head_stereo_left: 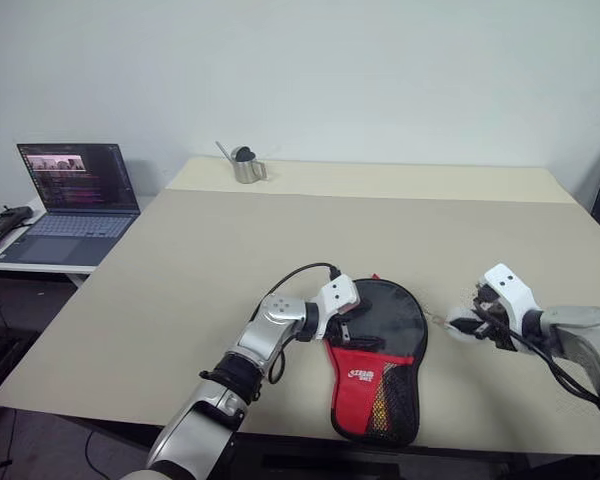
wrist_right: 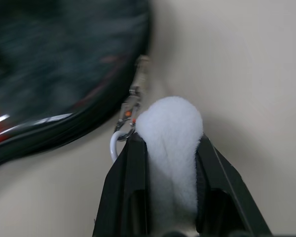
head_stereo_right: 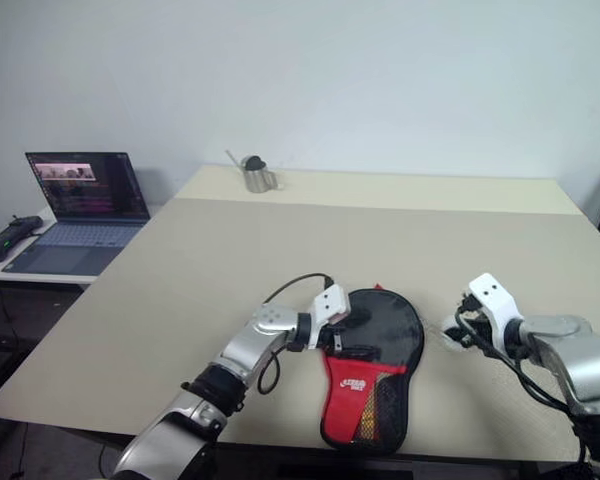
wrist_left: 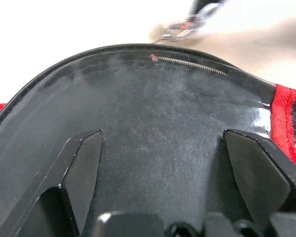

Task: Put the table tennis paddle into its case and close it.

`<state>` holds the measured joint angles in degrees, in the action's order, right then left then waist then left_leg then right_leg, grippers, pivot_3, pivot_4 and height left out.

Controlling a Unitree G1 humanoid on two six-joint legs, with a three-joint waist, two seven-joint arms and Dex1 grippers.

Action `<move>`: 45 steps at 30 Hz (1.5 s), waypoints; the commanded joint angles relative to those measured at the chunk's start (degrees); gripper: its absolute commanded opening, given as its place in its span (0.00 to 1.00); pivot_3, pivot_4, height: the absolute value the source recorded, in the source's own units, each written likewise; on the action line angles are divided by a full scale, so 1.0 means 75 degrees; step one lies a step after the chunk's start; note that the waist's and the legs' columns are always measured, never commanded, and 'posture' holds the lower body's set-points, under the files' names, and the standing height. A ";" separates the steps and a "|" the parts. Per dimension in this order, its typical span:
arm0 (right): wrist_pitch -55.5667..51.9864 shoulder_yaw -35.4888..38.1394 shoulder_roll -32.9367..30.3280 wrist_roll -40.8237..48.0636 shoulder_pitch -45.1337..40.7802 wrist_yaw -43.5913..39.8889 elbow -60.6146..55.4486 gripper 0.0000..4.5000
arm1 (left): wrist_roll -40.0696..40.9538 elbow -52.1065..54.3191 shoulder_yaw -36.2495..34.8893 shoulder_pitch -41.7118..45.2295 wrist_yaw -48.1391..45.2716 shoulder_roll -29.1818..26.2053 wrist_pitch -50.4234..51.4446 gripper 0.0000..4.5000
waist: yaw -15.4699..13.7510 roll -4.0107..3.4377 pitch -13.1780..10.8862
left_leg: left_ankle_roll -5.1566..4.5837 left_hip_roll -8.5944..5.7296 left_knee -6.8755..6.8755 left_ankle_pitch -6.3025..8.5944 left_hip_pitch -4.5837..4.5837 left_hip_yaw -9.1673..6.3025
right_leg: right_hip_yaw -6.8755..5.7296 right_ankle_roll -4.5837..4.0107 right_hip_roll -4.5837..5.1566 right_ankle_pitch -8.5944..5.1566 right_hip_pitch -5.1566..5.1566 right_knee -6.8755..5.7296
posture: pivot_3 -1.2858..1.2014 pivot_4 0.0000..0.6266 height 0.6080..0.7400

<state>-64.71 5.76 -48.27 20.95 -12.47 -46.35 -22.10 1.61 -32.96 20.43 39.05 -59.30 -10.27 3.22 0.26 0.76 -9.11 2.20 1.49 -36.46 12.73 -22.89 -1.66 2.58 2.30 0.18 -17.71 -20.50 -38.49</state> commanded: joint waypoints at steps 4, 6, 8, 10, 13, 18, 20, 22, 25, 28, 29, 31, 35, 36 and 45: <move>-0.0827 0.0840 -0.0525 0.1053 0.1118 -0.0271 -0.1702 0.14 | -0.0646 -0.0775 0.0579 -0.0311 -0.0054 -0.0008 0.0136 0.95 | -0.0022 0.0001 0.0003 | 0.0000 0.0002 0.0015 0.0000 -0.0001 -0.0004 | -0.0008 0.0003 -0.0001 0.0001 0.0016 0.0057 | 0.52 0.24 1.00; -0.0830 0.1000 -0.0690 0.1207 0.1541 -0.0336 -0.1965 0.14 | -0.0662 -0.0812 0.0592 -0.0292 -0.0068 0.0007 0.0121 0.95 | -0.0031 0.0007 0.0005 | 0.0000 0.0003 0.0019 0.0001 0.0001 -0.0005 | -0.0008 0.0005 0.0000 0.0002 0.0024 0.0070 | 0.52 0.24 1.00; -0.0815 0.1173 -0.0796 0.1362 0.1857 -0.0369 -0.2096 0.14 | -0.0667 -0.0838 0.0602 -0.0275 -0.0076 0.0030 0.0117 0.95 | -0.0034 0.0017 0.0010 | 0.0000 0.0002 0.0024 0.0001 -0.0001 -0.0007 | -0.0012 0.0005 0.0001 0.0002 0.0029 0.0082 | 0.52 0.24 1.00; -0.0766 0.1317 -0.0926 0.1509 0.2177 -0.0449 -0.2232 0.14 | -0.0678 -0.0868 0.0616 -0.0253 -0.0082 0.0052 0.0106 0.95 | -0.0045 0.0020 0.0011 | 0.0000 0.0002 0.0032 0.0002 0.0002 -0.0004 | -0.0009 0.0006 0.0002 0.0002 0.0030 0.0091 | 0.52 0.24 1.00; -0.0761 0.1582 -0.1098 0.1845 0.2721 -0.0702 -0.2623 0.14 | -0.0688 -0.0902 0.0622 -0.0218 -0.0093 0.0087 0.0098 0.95 | -0.0092 0.0021 0.0012 | 0.0000 -0.0004 0.0043 0.0002 -0.0002 -0.0010 | -0.0016 0.0012 0.0007 -0.0002 0.0030 0.0100 | 0.52 0.24 1.00; -0.0657 0.1897 -0.1243 0.2266 0.3482 -0.0833 -0.3099 0.14 | -0.0702 -0.0923 0.0642 -0.0205 -0.0122 0.0129 0.0072 0.95 | -0.0180 0.0021 0.0013 | 0.0002 -0.0008 0.0052 0.0013 -0.0011 -0.0010 | -0.0018 0.0021 0.0011 -0.0009 0.0031 0.0123 | 0.52 0.24 1.00; -0.0620 0.1904 -0.1231 0.2367 0.3663 -0.0788 -0.3216 0.12 | -0.0696 -0.0923 0.0663 -0.0209 -0.0129 0.0138 0.0062 0.95 | -0.0216 0.0021 0.0014 | 0.0002 -0.0008 0.0053 0.0017 -0.0013 -0.0011 | -0.0020 0.0021 0.0012 -0.0009 0.0035 0.0139 | 0.52 0.24 1.00; -0.0563 0.1605 -0.1062 0.2415 0.3734 -0.0601 -0.3341 0.12 | -0.0691 -0.0928 0.0686 -0.0210 -0.0130 0.0147 0.0054 0.95 | -0.0223 0.0024 0.0016 | 0.0001 -0.0008 0.0054 0.0019 -0.0014 -0.0011 | -0.0021 0.0022 0.0013 -0.0009 0.0041 0.0154 | 0.52 0.24 1.00; -0.0447 0.0902 -0.0772 0.2365 0.3742 -0.0219 -0.3406 0.12 | -0.0695 -0.0931 0.0722 -0.0216 -0.0116 0.0171 0.0049 0.95 | -0.0224 0.0041 0.0029 | -0.0001 -0.0006 0.0058 0.0025 -0.0014 -0.0016 | -0.0028 0.0022 0.0013 -0.0008 0.0050 0.0174 | 0.52 0.24 1.00; -0.0308 0.0565 -0.0817 0.2373 0.3970 -0.0179 -0.3522 0.12 | -0.0690 -0.0888 0.0741 -0.0231 -0.0111 0.0189 0.0072 0.95 | -0.0219 0.0043 0.0030 | -0.0002 -0.0007 0.0056 0.0027 -0.0014 -0.0014 | -0.0024 0.0025 0.0015 -0.0007 0.0052 0.0177 | 0.52 0.24 1.00; -0.0280 0.0556 -0.0853 0.2424 0.4060 -0.0200 -0.3579 0.12 | -0.0691 -0.0877 0.0745 -0.0237 -0.0111 0.0191 0.0075 0.95 | -0.0219 0.0045 0.0031 | -0.0002 -0.0007 0.0055 0.0027 -0.0014 -0.0012 | -0.0023 0.0026 0.0015 -0.0006 0.0053 0.0177 | 0.52 0.24 1.00; -0.0258 0.0657 -0.0954 0.2589 0.4241 -0.0296 -0.3738 0.12 | -0.0702 -0.0877 0.0751 -0.0237 -0.0099 0.0199 0.0071 0.95 | -0.0219 0.0051 0.0035 | -0.0002 -0.0004 0.0056 0.0027 -0.0013 -0.0015 | -0.0026 0.0026 0.0014 -0.0006 0.0053 0.0177 | 0.52 0.24 1.00; -0.0147 0.0872 -0.1234 0.2911 0.4629 -0.0536 -0.4073 0.12 | -0.0709 -0.0848 0.0768 -0.0256 -0.0100 0.0204 0.0074 0.95 | -0.0204 0.0065 0.0043 | -0.0002 -0.0002 0.0055 0.0027 -0.0008 -0.0014 | -0.0025 0.0027 0.0012 -0.0006 0.0055 0.0176 | 0.52 0.24 1.00; -0.0141 0.0943 -0.1290 0.3027 0.4782 -0.0615 -0.4205 0.12 | -0.0713 -0.0846 0.0776 -0.0258 -0.0103 0.0214 0.0074 0.95 | -0.0206 0.0068 0.0046 | -0.0002 -0.0002 0.0054 0.0027 -0.0008 -0.0012 | -0.0024 0.0028 0.0012 -0.0005 0.0055 0.0176 | 0.52 0.24 1.00; 0.0000 0.0231 -0.1001 0.3182 0.5028 -0.0127 -0.4403 0.12 | -0.0764 -0.0929 0.0791 -0.0166 -0.0110 0.0330 0.0059 0.95 | -0.0209 0.0098 0.0069 | -0.0002 0.0001 0.0054 0.0027 -0.0007 -0.0019 | -0.0029 0.0028 0.0010 -0.0005 0.0060 0.0183 | 0.52 0.24 1.00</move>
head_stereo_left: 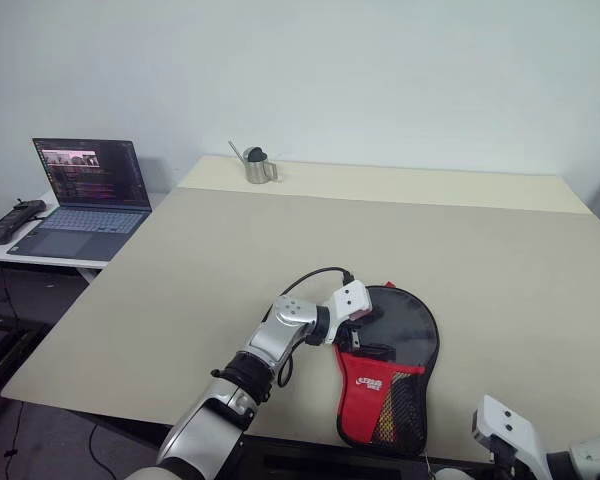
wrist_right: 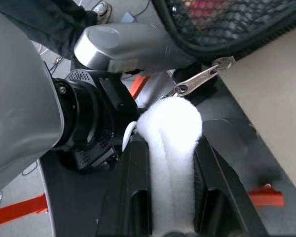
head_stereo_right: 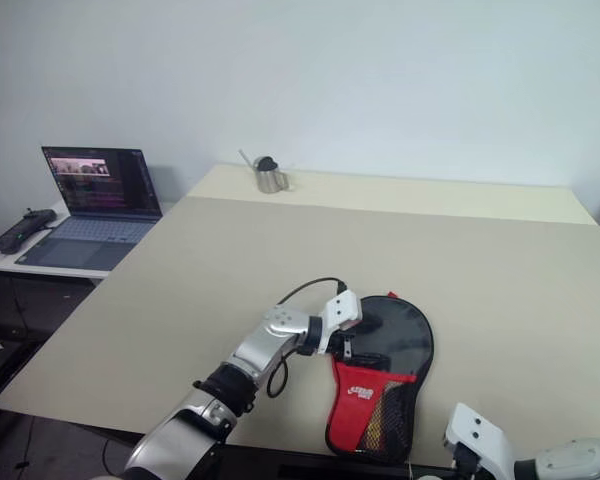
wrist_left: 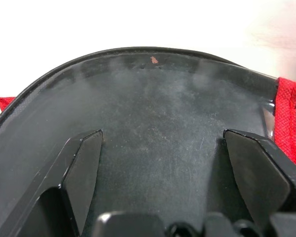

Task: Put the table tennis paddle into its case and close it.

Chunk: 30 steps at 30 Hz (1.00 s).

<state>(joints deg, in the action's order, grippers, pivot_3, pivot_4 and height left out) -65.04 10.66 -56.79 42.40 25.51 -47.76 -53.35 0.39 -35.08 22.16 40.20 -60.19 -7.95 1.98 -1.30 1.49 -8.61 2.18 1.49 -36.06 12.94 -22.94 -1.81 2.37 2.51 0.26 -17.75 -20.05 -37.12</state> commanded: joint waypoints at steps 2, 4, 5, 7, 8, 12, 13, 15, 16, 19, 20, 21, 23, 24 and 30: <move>0.0011 -0.0604 0.0211 0.0332 -0.0173 0.0196 -0.0200 0.12 | -0.0620 -0.0684 0.0563 -0.0283 -0.0002 0.0044 0.0203 0.95 | 0.0000 -0.0001 0.0004 | 0.0000 -0.0001 0.0000 0.0000 0.0000 -0.0001 | 0.0000 0.0000 0.0001 0.0000 0.0001 0.0001 | 0.52 0.24 1.00; -0.0017 -0.0684 0.0259 0.0382 -0.0286 0.0284 -0.0179 0.12 | -0.0638 -0.0715 0.0562 -0.0255 -0.0011 0.0066 0.0184 0.95 | 0.0000 0.0003 0.0005 | 0.0000 -0.0003 -0.0001 0.0000 0.0000 0.0000 | 0.0001 0.0001 0.0002 0.0001 0.0001 0.0001 | 0.52 0.24 1.00; -0.0024 -0.0700 0.0266 0.0409 -0.0331 0.0305 -0.0161 0.12 | -0.0646 -0.0745 0.0556 -0.0235 -0.0011 0.0082 0.0175 0.95 | -0.0001 0.0004 0.0005 | 0.0000 -0.0003 -0.0002 0.0000 0.0000 -0.0001 | 0.0000 0.0002 0.0002 0.0001 0.0002 0.0001 | 0.52 0.24 1.00; -0.0069 -0.0690 0.0350 0.0575 -0.0460 0.0383 -0.0166 0.12 | -0.0664 -0.0799 0.0545 -0.0199 0.0001 0.0113 0.0154 0.95 | -0.0002 0.0005 0.0006 | 0.0000 -0.0002 -0.0002 0.0000 0.0000 -0.0002 | 0.0000 0.0002 0.0002 0.0001 0.0003 0.0002 | 0.52 0.24 1.00; -0.0076 -0.0690 0.0363 0.0623 -0.0508 0.0407 -0.0154 0.12 | -0.0671 -0.0821 0.0542 -0.0185 0.0005 0.0125 0.0142 0.95 | -0.0001 0.0005 0.0006 | 0.0000 -0.0002 -0.0002 0.0000 0.0000 -0.0002 | -0.0001 0.0002 0.0002 0.0001 0.0003 0.0002 | 0.52 0.24 1.00; 0.0048 -0.0780 0.0310 0.0553 -0.0464 0.0392 -0.0061 0.12 | -0.0688 -0.0879 0.0520 -0.0160 0.0039 0.0186 0.0109 0.95 | -0.0002 0.0005 0.0006 | 0.0000 -0.0001 -0.0002 0.0000 0.0001 -0.0002 | 0.0000 0.0002 0.0002 0.0001 0.0003 0.0002 | 0.52 0.24 1.00; 0.0122 -0.0821 0.0281 0.0465 -0.0416 0.0386 -0.0022 0.12 | -0.0689 -0.0891 0.0514 -0.0158 0.0052 0.0198 0.0100 0.95 | -0.0002 0.0006 0.0006 | 0.0000 -0.0001 -0.0001 0.0000 0.0001 -0.0002 | 0.0000 0.0002 0.0002 0.0001 0.0003 0.0002 | 0.52 0.24 1.00; 0.0296 -0.0894 0.0252 0.0137 -0.0385 0.0506 0.0207 0.12 | -0.0686 -0.0909 0.0502 -0.0157 0.0068 0.0221 0.0087 0.95 | -0.0001 0.0007 0.0007 | 0.0000 -0.0001 -0.0001 0.0000 0.0001 -0.0001 | 0.0001 0.0002 0.0002 0.0001 0.0003 0.0002 | 0.52 0.24 1.00; 0.0359 -0.0886 0.0228 0.0093 -0.0360 0.0468 0.0312 0.12 | -0.0690 -0.0923 0.0498 -0.0155 0.0077 0.0231 0.0076 0.95 | -0.0001 0.0008 0.0008 | -0.0001 -0.0001 -0.0001 0.0000 0.0001 -0.0001 | 0.0000 0.0002 0.0002 0.0001 0.0003 0.0002 | 0.52 0.24 1.00; 0.0634 -0.0769 0.0143 -0.0064 -0.0197 0.0340 0.0676 0.34 | -0.0695 -0.0900 0.0504 -0.0194 0.0082 0.0240 0.0048 0.95 | -0.0001 0.0008 0.0009 | -0.0001 -0.0002 -0.0002 0.0000 0.0002 -0.0001 | 0.0002 0.0002 0.0004 0.0001 0.0003 0.0002 | 0.52 0.24 1.00; 0.0736 -0.0715 0.0111 -0.0064 -0.0139 0.0252 0.0736 0.41 | -0.0693 -0.0904 0.0502 -0.0197 0.0090 0.0244 0.0039 0.95 | -0.0001 0.0008 0.0009 | -0.0001 -0.0003 -0.0003 0.0000 0.0002 0.0000 | 0.0003 0.0003 0.0004 0.0002 0.0004 0.0002 | 0.52 0.24 1.00; 0.0802 -0.0592 0.0124 -0.0005 -0.0098 0.0187 0.0780 0.49 | -0.0690 -0.0909 0.0497 -0.0196 0.0102 0.0249 0.0032 0.95 | -0.0001 0.0008 0.0009 | -0.0001 -0.0003 -0.0003 0.0000 0.0003 0.0001 | 0.0003 0.0004 0.0005 0.0002 0.0004 0.0002 | 0.52 0.24 1.00; 0.0897 -0.0402 0.0149 0.0092 -0.0044 0.0099 0.0837 0.63 | -0.0682 -0.0931 0.0487 -0.0184 0.0120 0.0258 0.0024 0.95 | -0.0001 0.0006 0.0012 | -0.0001 -0.0003 -0.0003 0.0000 0.0003 0.0000 | 0.0002 0.0005 0.0005 0.0003 0.0005 0.0001 | 0.52 0.24 1.00; 0.0956 -0.0282 0.0152 0.0111 0.0003 0.0051 0.0860 0.71 | -0.0678 -0.0934 0.0481 -0.0181 0.0126 0.0260 0.0021 0.95 | -0.0001 0.0006 0.0013 | -0.0001 -0.0002 -0.0003 0.0000 0.0004 0.0000 | 0.0002 0.0005 0.0004 0.0003 0.0006 0.0001 | 0.52 0.24 1.00; 0.0883 0.1489 0.0284 0.1317 -0.0173 -0.0121 0.0589 0.99 | -0.0634 -0.0885 0.0424 -0.0201 0.0166 0.0244 0.0018 0.95 | 0.0000 0.0010 0.0016 | -0.0001 -0.0003 -0.0004 0.0000 0.0005 -0.0002 | 0.0001 0.0008 0.0004 0.0004 0.0010 0.0002 | 0.52 0.24 1.00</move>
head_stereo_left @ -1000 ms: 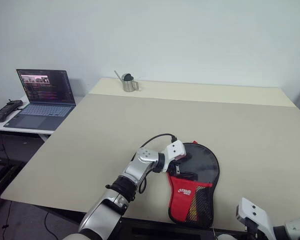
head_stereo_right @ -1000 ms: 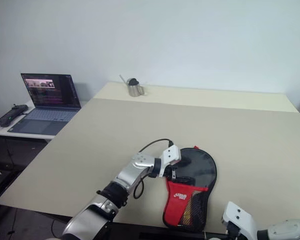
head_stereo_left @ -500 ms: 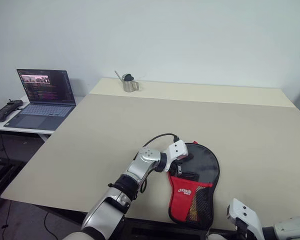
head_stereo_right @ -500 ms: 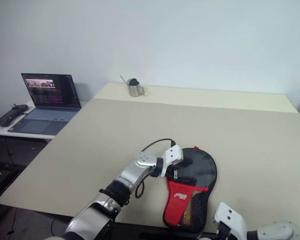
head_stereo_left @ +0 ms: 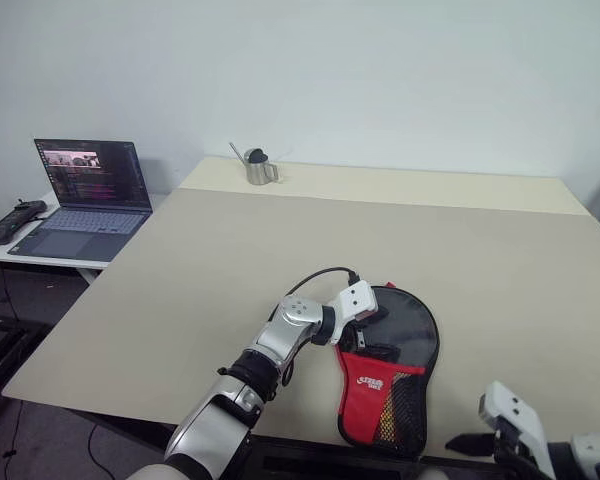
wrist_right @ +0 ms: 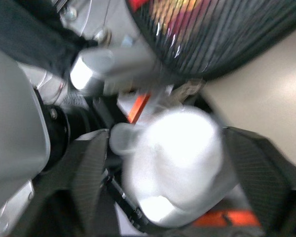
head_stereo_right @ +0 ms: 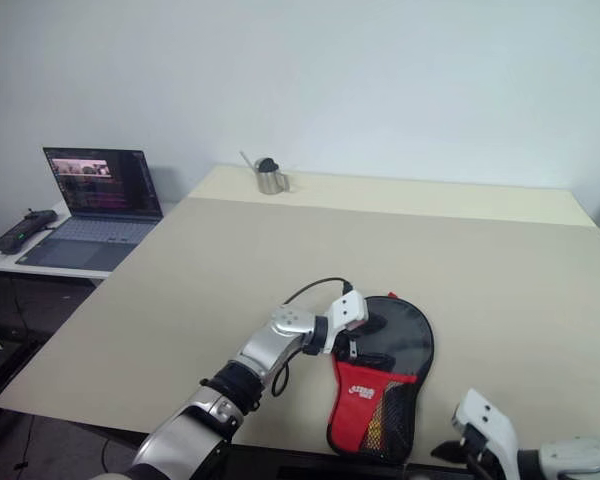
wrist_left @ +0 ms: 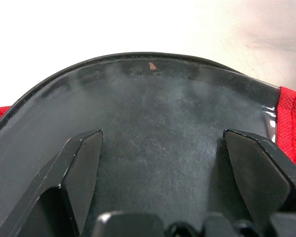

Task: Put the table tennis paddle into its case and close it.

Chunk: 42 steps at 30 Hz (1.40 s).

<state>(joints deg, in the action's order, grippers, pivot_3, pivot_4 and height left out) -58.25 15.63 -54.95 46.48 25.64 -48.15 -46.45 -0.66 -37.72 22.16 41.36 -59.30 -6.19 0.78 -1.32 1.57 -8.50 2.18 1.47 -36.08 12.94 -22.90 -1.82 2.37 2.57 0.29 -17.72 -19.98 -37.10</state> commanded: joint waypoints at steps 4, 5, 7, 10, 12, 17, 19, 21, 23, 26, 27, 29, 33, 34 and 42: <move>-0.0062 0.1128 -0.0151 0.1094 -0.1619 0.0298 0.0450 0.99 | -0.0456 -0.0439 0.0374 -0.0386 0.0084 -0.0017 0.0171 0.95 | 0.0029 0.0004 0.0001 | 0.0000 0.0001 0.0000 0.0000 0.0005 0.0005 | 0.0005 0.0003 -0.0001 0.0003 0.0003 -0.0001 | 0.52 0.24 1.00; 0.0104 0.0938 -0.0102 0.0880 -0.2075 0.0408 0.0749 0.99 | -0.0446 -0.0387 0.0361 -0.0399 0.0095 -0.0028 0.0169 0.95 | 0.0041 0.0007 0.0002 | 0.0000 0.0003 -0.0001 0.0000 0.0008 0.0004 | 0.0004 0.0003 -0.0001 0.0003 0.0004 -0.0001 | 0.52 0.24 1.00; 0.0269 0.0513 0.0217 0.0612 -0.3055 0.0759 0.1356 0.99 | -0.0377 -0.0129 0.0312 -0.0465 0.0075 -0.0080 0.0185 0.95 | 0.0041 0.0008 0.0002 | -0.0001 -0.0001 0.0000 -0.0001 0.0008 0.0005 | 0.0006 0.0003 0.0002 0.0005 0.0004 0.0000 | 0.52 0.24 1.00; 0.1189 -0.0147 0.0740 -0.0106 -0.4032 0.0779 0.2063 0.99 | -0.0221 0.0546 0.0218 -0.0641 -0.0066 -0.0281 0.0318 0.95 | 0.0063 -0.0016 0.0005 | -0.0001 0.0002 0.0006 0.0000 -0.0003 0.0008 | 0.0010 -0.0002 0.0001 0.0002 -0.0011 0.0000 | 0.52 0.24 1.00; 0.1538 -0.0602 0.0894 -0.0570 -0.4508 0.0690 0.2563 0.99 | -0.0152 0.1097 0.0139 -0.0782 -0.0115 -0.0506 0.0425 0.95 | 0.0077 -0.0017 -0.0004 | -0.0001 0.0008 0.0013 0.0000 -0.0015 0.0013 | 0.0015 -0.0005 -0.0009 0.0002 -0.0027 -0.0002 | 0.52 0.24 1.00; 0.2517 -0.1272 0.1477 -0.1235 -0.5777 0.0177 0.4242 0.99 | 0.0625 0.3452 -0.0617 -0.1449 -0.0308 -0.1468 0.1210 0.95 | 0.0251 -0.0044 -0.0076 | -0.0004 0.0017 0.0017 0.0003 -0.0016 0.0026 | 0.0028 -0.0044 -0.0013 0.0023 -0.0041 -0.0012 | 0.52 0.24 1.00; 0.2992 -0.1455 0.1609 -0.1609 -0.6068 -0.0016 0.4792 0.99 | 0.1005 0.4237 -0.0996 -0.1690 -0.0253 -0.1794 0.1641 0.95 | 0.0307 -0.0049 -0.0115 | -0.0004 0.0023 0.0016 0.0002 -0.0017 0.0027 | 0.0037 -0.0047 -0.0017 0.0022 -0.0061 -0.0041 | 0.52 0.24 1.00; 0.3429 -0.1596 0.1642 -0.1933 -0.6270 -0.0248 0.5238 0.99 | 0.1278 0.4807 -0.1354 -0.1826 -0.0060 -0.2033 0.2070 0.95 | 0.0334 -0.0055 -0.0153 | -0.0004 0.0016 0.0010 0.0002 -0.0019 0.0029 | 0.0045 -0.0059 -0.0012 0.0014 -0.0087 -0.0094 | 0.52 0.24 1.00; 0.3715 -0.1617 0.1677 -0.2111 -0.6522 -0.0418 0.5638 0.99 | 0.1542 0.5360 -0.1885 -0.1938 0.0249 -0.2311 0.2527 0.95 | 0.0334 -0.0053 -0.0188 | -0.0003 0.0016 0.0008 0.0001 -0.0026 0.0031 | 0.0038 -0.0062 -0.0012 0.0012 -0.0100 -0.0114 | 0.52 0.24 1.00; 0.3859 -0.1500 0.1639 -0.2180 -0.6740 -0.0667 0.6036 0.99 | 0.1792 0.6087 -0.2597 -0.2091 0.0828 -0.2613 0.3142 0.95 | 0.0344 -0.0052 -0.0208 | -0.0001 0.0019 0.0000 0.0000 -0.0049 0.0031 | 0.0039 -0.0063 -0.0013 0.0013 -0.0135 -0.0136 | 0.52 0.24 1.00; 0.3906 -0.1444 0.1586 -0.2199 -0.6767 -0.0771 0.6173 0.99 | 0.1827 0.6325 -0.2777 -0.2140 0.1030 -0.2693 0.3327 0.95 | 0.0360 -0.0051 -0.0209 | -0.0001 0.0019 -0.0001 -0.0001 -0.0062 0.0030 | 0.0040 -0.0063 -0.0013 0.0013 -0.0148 -0.0138 | 0.52 0.24 1.00; 0.3878 -0.1356 0.1508 -0.2216 -0.6760 -0.0855 0.6314 0.99 | 0.1933 0.6872 -0.3203 -0.2401 0.1298 -0.2995 0.3662 0.95 | 0.0378 -0.0050 -0.0210 | 0.0000 0.0021 0.0000 -0.0001 -0.0074 0.0024 | 0.0043 -0.0063 -0.0012 0.0013 -0.0162 -0.0136 | 0.52 0.24 1.00; 0.3930 -0.1204 0.1238 -0.2302 -0.6885 -0.1115 0.6811 0.99 | 0.2039 0.7593 -0.3480 -0.2708 0.1784 -0.3258 0.4154 0.95 | 0.0374 -0.0053 -0.0216 | 0.0000 0.0018 -0.0002 -0.0001 -0.0104 0.0020 | 0.0044 -0.0065 -0.0003 0.0014 -0.0191 -0.0135 | 0.52 0.24 1.00; 0.3924 -0.1188 0.1183 -0.2331 -0.6974 -0.1151 0.6925 0.99 | 0.1983 0.7586 -0.3433 -0.2710 0.1854 -0.3307 0.4160 0.95 | 0.0360 -0.0053 -0.0216 | 0.0001 0.0018 -0.0003 -0.0001 -0.0106 0.0019 | 0.0043 -0.0065 -0.0001 0.0014 -0.0192 -0.0135 | 0.52 0.24 1.00; 0.3601 -0.1065 0.1014 -0.2339 -0.6817 -0.1191 0.6572 0.99 | 0.1658 0.7019 -0.3201 -0.2763 0.2097 -0.3531 0.3761 0.95 | 0.0376 -0.0053 -0.0218 | 0.0003 0.0017 -0.0015 -0.0003 -0.0110 0.0035 | 0.0037 -0.0063 -0.0004 0.0017 -0.0191 -0.0140 | 0.52 0.24 1.00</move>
<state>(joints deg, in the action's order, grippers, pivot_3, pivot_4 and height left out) -30.27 5.82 -46.47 28.23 -25.74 -57.27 6.12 12.33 14.64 -1.30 20.90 -43.95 -31.69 30.47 1.50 1.17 -10.14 2.20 1.60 -36.17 12.92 -23.75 -1.56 2.65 2.09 0.26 -17.59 -21.43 -38.15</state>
